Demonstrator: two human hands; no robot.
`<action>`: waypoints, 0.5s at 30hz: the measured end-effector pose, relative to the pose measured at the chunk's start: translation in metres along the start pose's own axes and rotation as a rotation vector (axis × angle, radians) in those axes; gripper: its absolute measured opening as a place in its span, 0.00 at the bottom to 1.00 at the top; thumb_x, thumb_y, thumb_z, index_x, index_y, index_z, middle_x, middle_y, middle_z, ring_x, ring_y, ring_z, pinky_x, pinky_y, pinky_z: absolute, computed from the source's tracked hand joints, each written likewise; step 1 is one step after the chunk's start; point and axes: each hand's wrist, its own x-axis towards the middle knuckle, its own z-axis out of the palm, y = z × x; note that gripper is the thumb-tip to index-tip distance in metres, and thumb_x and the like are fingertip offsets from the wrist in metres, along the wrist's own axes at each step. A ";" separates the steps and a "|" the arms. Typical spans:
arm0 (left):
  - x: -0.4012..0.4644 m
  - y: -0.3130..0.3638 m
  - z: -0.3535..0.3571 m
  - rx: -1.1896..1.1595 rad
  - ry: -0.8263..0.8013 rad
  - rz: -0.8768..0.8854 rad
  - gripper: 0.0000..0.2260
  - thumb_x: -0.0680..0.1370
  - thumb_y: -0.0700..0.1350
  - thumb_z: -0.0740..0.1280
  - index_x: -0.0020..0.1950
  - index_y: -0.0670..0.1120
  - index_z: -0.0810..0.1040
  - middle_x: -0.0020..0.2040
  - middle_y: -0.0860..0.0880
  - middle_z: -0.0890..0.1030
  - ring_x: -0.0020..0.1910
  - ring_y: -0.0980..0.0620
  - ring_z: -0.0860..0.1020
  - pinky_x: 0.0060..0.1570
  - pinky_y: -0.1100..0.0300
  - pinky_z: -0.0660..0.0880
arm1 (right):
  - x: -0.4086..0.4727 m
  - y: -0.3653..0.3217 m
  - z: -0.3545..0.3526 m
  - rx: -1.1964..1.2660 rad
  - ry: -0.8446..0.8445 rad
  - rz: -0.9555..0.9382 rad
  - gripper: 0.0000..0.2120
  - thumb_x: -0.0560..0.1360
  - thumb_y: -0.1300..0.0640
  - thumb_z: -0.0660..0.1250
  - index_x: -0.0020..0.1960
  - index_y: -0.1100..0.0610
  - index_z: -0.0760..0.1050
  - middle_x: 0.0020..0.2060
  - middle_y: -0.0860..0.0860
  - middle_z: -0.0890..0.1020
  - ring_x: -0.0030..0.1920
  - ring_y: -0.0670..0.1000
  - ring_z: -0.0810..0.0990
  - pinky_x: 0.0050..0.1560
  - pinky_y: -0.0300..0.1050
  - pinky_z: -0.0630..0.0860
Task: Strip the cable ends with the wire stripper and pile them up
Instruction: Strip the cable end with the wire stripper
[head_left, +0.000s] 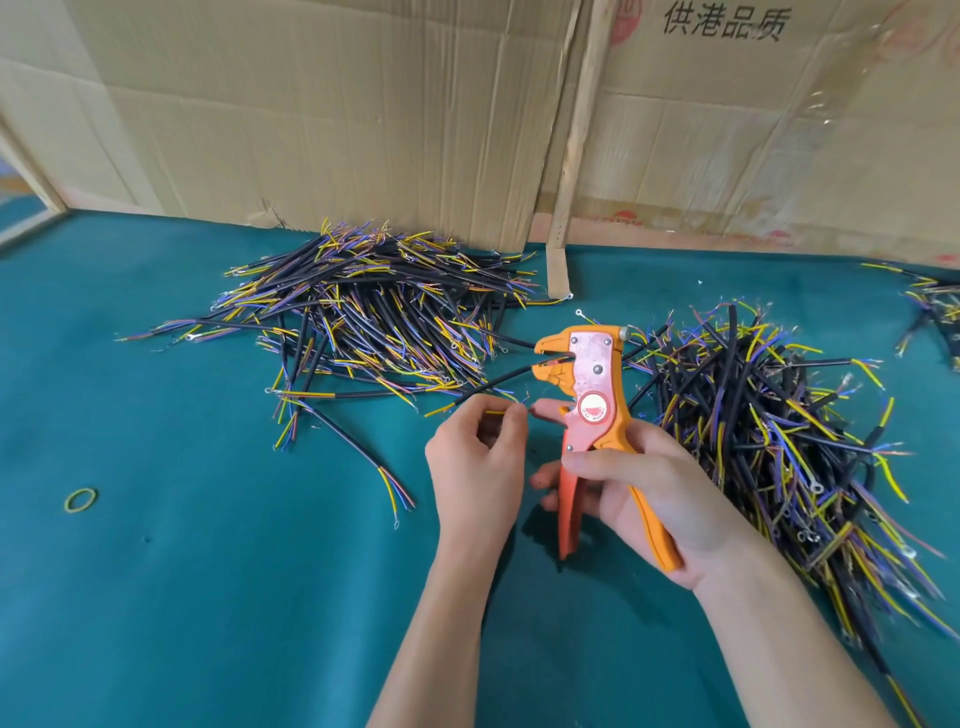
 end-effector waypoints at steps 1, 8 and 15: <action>0.000 0.000 0.000 0.002 -0.010 0.003 0.08 0.78 0.42 0.70 0.39 0.49 0.81 0.29 0.59 0.78 0.28 0.59 0.73 0.32 0.69 0.67 | 0.000 0.001 0.000 0.015 0.000 -0.008 0.23 0.69 0.66 0.71 0.65 0.63 0.79 0.64 0.56 0.82 0.46 0.61 0.84 0.45 0.53 0.81; 0.004 0.000 -0.009 -0.171 -0.227 -0.068 0.05 0.81 0.38 0.66 0.48 0.45 0.80 0.32 0.54 0.79 0.28 0.54 0.75 0.27 0.59 0.73 | 0.001 0.000 -0.001 0.103 0.008 -0.018 0.21 0.70 0.66 0.71 0.62 0.61 0.82 0.65 0.68 0.76 0.46 0.62 0.83 0.45 0.53 0.81; 0.008 0.001 -0.016 -0.257 -0.329 -0.066 0.10 0.83 0.35 0.63 0.49 0.47 0.81 0.33 0.53 0.75 0.27 0.53 0.69 0.28 0.63 0.70 | 0.000 -0.001 0.001 0.105 0.016 0.011 0.19 0.69 0.66 0.72 0.60 0.60 0.83 0.68 0.69 0.71 0.45 0.62 0.83 0.45 0.54 0.81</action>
